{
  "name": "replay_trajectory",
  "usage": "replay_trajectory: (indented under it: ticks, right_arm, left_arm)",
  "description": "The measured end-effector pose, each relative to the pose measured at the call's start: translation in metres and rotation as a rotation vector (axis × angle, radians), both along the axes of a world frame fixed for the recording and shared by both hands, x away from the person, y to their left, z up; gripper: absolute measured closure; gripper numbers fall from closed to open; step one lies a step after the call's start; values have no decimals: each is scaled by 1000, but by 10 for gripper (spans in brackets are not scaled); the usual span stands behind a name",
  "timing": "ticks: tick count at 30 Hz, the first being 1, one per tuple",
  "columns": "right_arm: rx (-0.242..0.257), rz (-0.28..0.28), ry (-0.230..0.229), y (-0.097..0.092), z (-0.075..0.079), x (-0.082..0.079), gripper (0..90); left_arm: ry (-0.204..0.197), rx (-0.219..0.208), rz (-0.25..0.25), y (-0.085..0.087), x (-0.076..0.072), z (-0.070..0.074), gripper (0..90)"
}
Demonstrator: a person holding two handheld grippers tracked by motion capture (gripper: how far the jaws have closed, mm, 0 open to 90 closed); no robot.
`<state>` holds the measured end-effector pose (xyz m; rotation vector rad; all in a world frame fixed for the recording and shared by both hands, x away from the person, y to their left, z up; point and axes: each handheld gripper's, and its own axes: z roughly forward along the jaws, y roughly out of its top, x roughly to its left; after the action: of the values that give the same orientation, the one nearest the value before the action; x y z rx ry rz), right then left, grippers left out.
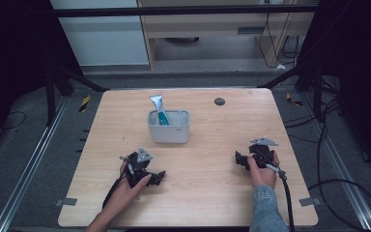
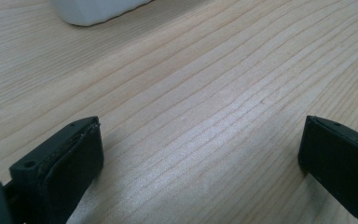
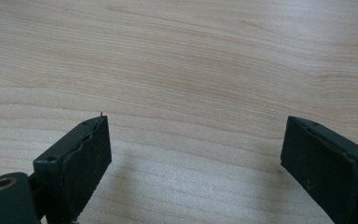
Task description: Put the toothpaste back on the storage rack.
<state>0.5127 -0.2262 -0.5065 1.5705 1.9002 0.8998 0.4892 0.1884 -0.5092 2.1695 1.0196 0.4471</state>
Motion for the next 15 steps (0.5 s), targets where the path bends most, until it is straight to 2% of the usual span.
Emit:
replay_trajectory:
  ticks: [8,15]
  right_arm:
    - [-20,-10,27,2,-5,4,68]
    - [-31,-17,44,4,-5,4,16]
  left_arm:
    - [0,0,0,0,0,0,0]
    - [0,0,0,0,0,0,0]
